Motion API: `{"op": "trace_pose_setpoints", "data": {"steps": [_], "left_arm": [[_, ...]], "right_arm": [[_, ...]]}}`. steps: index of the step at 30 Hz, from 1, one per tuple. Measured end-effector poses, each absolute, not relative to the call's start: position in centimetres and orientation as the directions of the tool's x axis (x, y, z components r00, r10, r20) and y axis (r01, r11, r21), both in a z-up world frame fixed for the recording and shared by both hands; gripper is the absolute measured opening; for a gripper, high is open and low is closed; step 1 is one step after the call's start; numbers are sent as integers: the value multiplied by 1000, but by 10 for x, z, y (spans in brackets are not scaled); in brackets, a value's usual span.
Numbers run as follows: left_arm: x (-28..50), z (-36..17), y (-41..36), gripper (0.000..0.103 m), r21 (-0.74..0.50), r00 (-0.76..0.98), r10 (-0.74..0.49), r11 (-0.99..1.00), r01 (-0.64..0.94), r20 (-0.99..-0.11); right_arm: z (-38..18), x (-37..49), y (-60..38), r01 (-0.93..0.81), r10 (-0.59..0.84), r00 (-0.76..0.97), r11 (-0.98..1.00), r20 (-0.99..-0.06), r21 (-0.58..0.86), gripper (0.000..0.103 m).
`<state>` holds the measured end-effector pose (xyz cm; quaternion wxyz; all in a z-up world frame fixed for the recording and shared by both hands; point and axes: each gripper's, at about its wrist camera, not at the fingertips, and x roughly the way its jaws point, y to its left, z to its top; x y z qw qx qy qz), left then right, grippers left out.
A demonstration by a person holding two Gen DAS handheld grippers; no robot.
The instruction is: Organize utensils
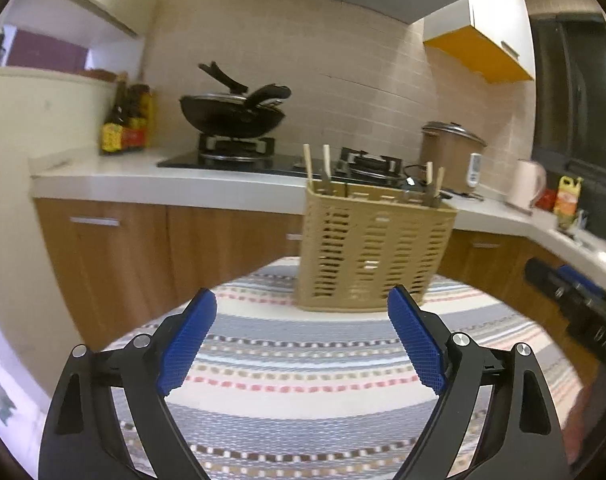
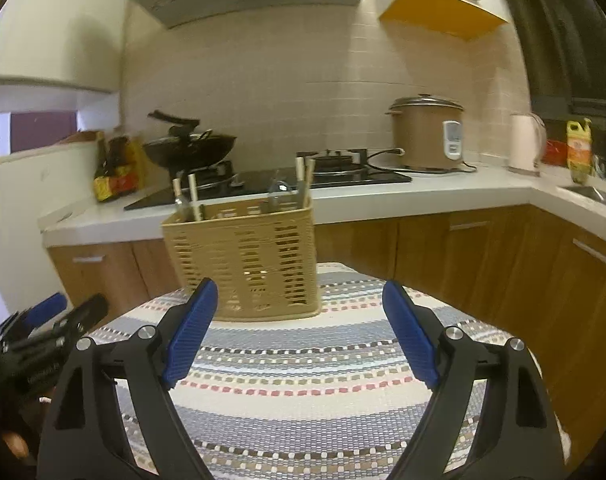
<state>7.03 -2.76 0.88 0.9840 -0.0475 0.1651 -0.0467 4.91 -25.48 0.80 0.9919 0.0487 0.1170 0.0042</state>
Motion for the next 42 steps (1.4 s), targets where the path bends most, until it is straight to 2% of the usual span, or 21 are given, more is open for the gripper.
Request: {"op": "trace_pose_setpoints", "data": {"steps": [5, 10, 15, 22, 42], "left_arm": [[67, 2, -32, 90, -69, 957, -53, 997, 34, -285], [77, -2, -38, 91, 18, 954, -2, 1000, 8, -299], [79, -1, -33, 94, -9, 948, -3, 1000, 0, -319], [84, -6, -41, 94, 24, 931, -23, 999, 35, -364], [83, -7, -43, 94, 24, 924, -41, 998, 55, -380]], "right_arm": [[1, 51, -260, 37, -22, 976, 997, -217, 66, 80], [-5, 54, -259, 44, -34, 973, 998, -228, 37, 81], [-6, 54, -253, 40, -36, 973, 999, -227, 9, 84], [-8, 56, -245, 37, -41, 970, 999, -239, -23, 86], [-11, 59, -243, 39, -45, 967, 999, -252, -26, 90]]}}
